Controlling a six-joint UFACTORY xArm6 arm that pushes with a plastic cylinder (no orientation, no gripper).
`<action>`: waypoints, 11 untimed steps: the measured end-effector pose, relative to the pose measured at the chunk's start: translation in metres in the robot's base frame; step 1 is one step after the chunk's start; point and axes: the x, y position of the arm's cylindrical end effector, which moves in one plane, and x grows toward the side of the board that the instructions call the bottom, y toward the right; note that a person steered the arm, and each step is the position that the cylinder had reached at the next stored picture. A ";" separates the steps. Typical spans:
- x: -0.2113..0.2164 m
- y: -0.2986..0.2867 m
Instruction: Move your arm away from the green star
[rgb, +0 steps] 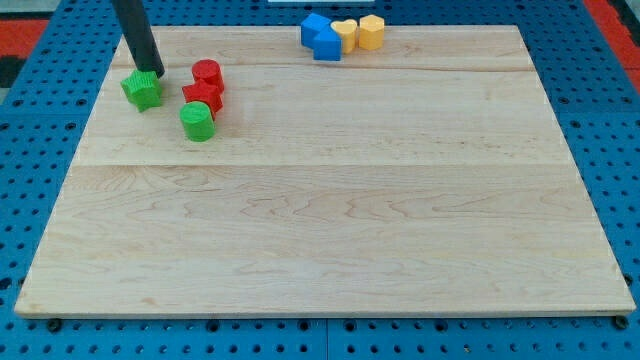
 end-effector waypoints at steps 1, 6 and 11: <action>0.022 0.003; 0.001 -0.055; -0.062 -0.018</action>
